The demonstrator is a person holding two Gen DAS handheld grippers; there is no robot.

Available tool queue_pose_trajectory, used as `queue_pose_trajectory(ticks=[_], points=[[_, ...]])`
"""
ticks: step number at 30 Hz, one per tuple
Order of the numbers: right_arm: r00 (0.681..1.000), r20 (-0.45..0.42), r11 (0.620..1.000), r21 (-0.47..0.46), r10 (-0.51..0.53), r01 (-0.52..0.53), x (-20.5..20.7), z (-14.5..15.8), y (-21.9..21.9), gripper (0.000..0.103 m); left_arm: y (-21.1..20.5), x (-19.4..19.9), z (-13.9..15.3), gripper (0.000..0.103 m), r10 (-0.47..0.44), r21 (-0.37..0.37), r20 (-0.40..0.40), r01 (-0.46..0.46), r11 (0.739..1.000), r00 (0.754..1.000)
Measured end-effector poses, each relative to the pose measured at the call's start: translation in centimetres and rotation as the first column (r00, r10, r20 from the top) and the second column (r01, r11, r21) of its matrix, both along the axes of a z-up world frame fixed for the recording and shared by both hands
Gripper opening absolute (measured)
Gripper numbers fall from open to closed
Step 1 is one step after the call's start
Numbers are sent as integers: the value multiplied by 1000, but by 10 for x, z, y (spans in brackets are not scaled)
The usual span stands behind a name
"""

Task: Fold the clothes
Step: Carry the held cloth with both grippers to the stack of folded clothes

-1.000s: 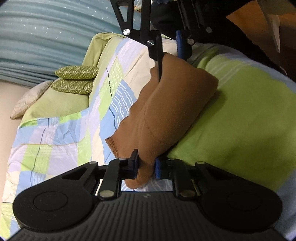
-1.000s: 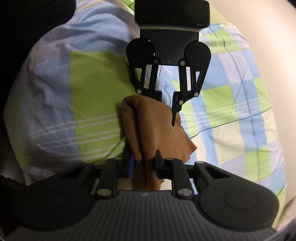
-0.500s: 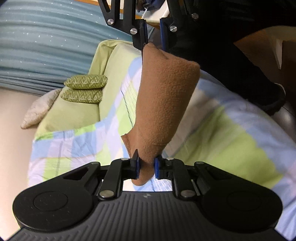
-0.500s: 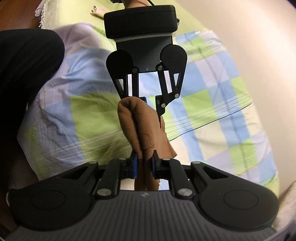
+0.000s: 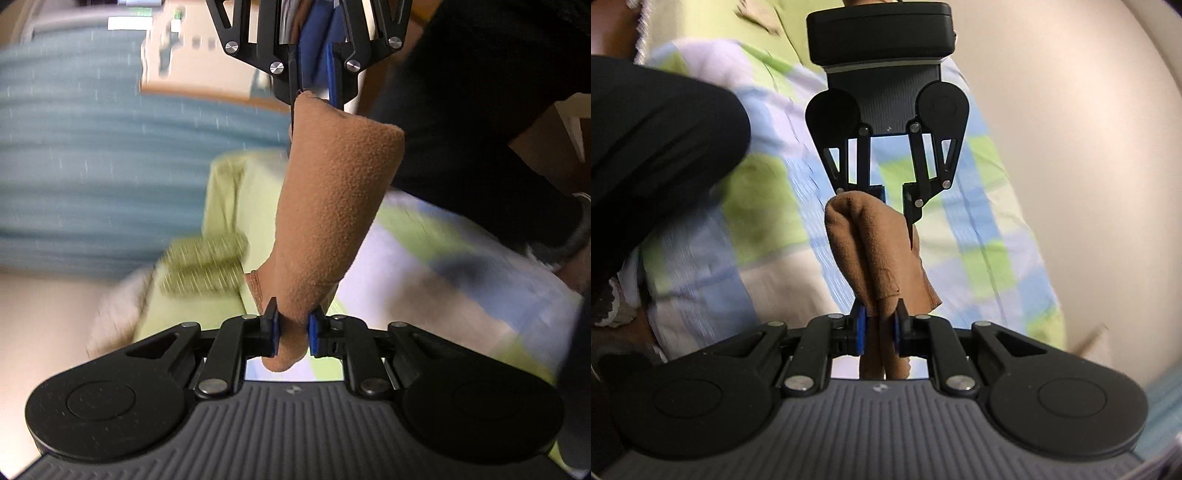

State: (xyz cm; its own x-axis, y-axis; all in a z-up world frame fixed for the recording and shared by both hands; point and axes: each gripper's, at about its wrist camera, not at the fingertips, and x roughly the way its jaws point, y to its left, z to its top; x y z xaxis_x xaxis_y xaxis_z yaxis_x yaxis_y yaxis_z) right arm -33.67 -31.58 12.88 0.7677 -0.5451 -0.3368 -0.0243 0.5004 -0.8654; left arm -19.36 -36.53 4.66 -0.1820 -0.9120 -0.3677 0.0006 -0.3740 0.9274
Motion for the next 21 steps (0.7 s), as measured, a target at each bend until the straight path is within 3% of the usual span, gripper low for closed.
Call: queue_pose_trajectory(ticks=[2,6,8,13,14,21], points=[[995,5,995,-29,-95,95,-17,7,2,11,-11,-16,6,17,-72,-24,-1,72,997,997],[966,11,964,-65,-259,259,-49,14,8,11,-39,-65,20,17,-266,-78,-3,265,961,964],[930,6,927,-83,-366,366,-71,19,10,11,-52,-85,24,17,-328,-94,2,327,940,945],[843,-17,839,-107,-537,533,-103,31,-6,11,-102,-146,32,17,-493,-128,6,490,862,870],[812,-21,809,-100,-583,579,-111,35,-15,11,-111,-154,33,17,-512,-129,7,508,851,859],[671,-59,673,-92,-739,734,-148,37,-85,11,-221,-244,32,17,-646,-122,14,643,756,763]])
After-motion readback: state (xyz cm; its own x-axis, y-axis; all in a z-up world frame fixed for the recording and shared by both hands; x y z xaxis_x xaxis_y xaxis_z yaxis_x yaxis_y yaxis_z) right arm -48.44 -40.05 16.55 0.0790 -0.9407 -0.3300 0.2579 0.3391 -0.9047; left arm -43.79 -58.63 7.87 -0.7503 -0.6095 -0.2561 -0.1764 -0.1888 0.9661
